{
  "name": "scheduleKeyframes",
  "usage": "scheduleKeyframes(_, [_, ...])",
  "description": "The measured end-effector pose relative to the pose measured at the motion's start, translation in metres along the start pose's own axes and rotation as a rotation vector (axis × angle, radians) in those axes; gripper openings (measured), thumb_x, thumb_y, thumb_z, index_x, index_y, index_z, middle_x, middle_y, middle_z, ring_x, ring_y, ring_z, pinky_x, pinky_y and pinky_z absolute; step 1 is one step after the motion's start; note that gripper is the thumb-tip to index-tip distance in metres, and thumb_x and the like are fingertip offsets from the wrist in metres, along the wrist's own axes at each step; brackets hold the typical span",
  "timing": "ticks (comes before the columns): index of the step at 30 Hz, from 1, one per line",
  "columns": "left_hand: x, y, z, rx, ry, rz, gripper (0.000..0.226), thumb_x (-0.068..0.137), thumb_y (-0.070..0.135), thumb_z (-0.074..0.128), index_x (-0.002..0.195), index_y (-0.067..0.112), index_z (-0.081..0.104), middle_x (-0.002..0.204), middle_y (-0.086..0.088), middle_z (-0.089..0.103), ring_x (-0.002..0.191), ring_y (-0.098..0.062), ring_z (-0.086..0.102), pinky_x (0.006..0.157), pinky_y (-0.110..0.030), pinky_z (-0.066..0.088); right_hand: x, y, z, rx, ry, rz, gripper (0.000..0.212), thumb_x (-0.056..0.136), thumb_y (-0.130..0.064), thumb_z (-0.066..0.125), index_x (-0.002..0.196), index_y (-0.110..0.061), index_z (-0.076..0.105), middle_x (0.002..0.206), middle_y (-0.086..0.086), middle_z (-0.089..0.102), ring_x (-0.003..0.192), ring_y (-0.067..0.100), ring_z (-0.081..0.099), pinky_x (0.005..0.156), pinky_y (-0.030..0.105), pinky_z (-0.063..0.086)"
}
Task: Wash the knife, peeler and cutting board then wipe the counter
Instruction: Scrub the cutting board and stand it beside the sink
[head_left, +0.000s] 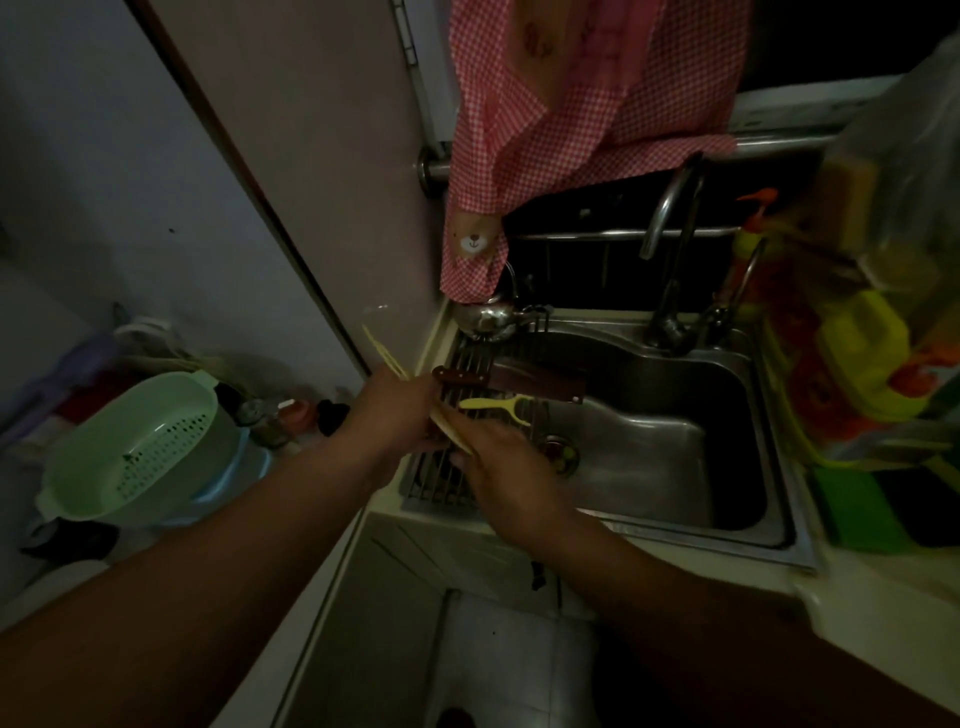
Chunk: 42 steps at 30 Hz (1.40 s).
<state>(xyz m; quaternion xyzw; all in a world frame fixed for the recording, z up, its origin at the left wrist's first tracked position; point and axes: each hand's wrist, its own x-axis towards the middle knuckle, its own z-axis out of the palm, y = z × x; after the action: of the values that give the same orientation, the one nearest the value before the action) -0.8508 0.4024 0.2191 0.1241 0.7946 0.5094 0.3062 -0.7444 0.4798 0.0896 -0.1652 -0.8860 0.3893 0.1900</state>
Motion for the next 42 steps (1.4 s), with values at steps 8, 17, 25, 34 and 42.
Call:
scheduleKeyframes(8, [0.010, 0.016, -0.033, 0.433, -0.034, 0.150, 0.035, 0.098, 0.010, 0.052, 0.131, 0.016, 0.063, 0.113, -0.012, 0.071, 0.099, -0.031, 0.069, 0.081, -0.042, 0.059, -0.008, 0.036, -0.021, -0.072, -0.070, 0.219, 0.057, 0.094, -0.027, 0.066, 0.148, -0.026, 0.050, 0.138, 0.004, 0.060, 0.126, 0.023, 0.057, 0.101, 0.041, 0.052])
scheduleKeyframes(17, [0.025, 0.041, -0.049, 0.597, -0.148, 0.292, 0.043, 0.090, 0.019, 0.058, 0.131, 0.028, 0.069, 0.110, 0.007, 0.075, 0.099, -0.015, 0.071, 0.092, -0.039, 0.057, 0.019, 0.074, -0.048, -0.211, -0.045, 0.322, 0.033, 0.091, -0.028, 0.067, 0.123, -0.032, 0.062, 0.108, -0.007, 0.068, 0.100, 0.012, 0.065, 0.086, 0.036, 0.057])
scheduleKeyframes(25, [0.059, 0.039, -0.067, 0.629, -0.049, 0.334, 0.024, 0.089, 0.022, 0.058, 0.110, 0.024, 0.070, 0.096, 0.001, 0.070, 0.086, -0.017, 0.066, 0.072, -0.032, 0.048, 0.061, 0.094, -0.026, -0.290, -0.221, 0.510, 0.011, 0.102, -0.027, 0.057, 0.101, -0.025, 0.068, 0.095, -0.003, 0.069, 0.089, 0.016, 0.067, 0.079, 0.032, 0.055])
scheduleKeyframes(34, [0.084, 0.033, -0.097, 0.510, -0.138, 0.308, 0.019, 0.092, 0.022, 0.057, 0.106, 0.024, 0.070, 0.096, -0.002, 0.072, 0.086, -0.018, 0.066, 0.080, -0.036, 0.054, 0.106, 0.094, 0.004, -0.257, -0.167, 0.658, 0.018, 0.104, -0.029, 0.054, 0.101, -0.020, 0.071, 0.088, 0.002, 0.072, 0.074, 0.015, 0.069, 0.066, 0.031, 0.055])
scheduleKeyframes(42, [0.093, 0.040, -0.088, 0.452, -0.201, 0.233, 0.044, 0.078, 0.036, 0.055, 0.118, 0.031, 0.072, 0.097, 0.002, 0.076, 0.088, -0.018, 0.071, 0.085, -0.044, 0.060, 0.133, 0.113, 0.004, -0.397, -0.214, 0.523, 0.025, 0.103, -0.021, 0.059, 0.127, -0.025, 0.062, 0.103, 0.003, 0.067, 0.079, 0.011, 0.059, 0.061, 0.024, 0.041])
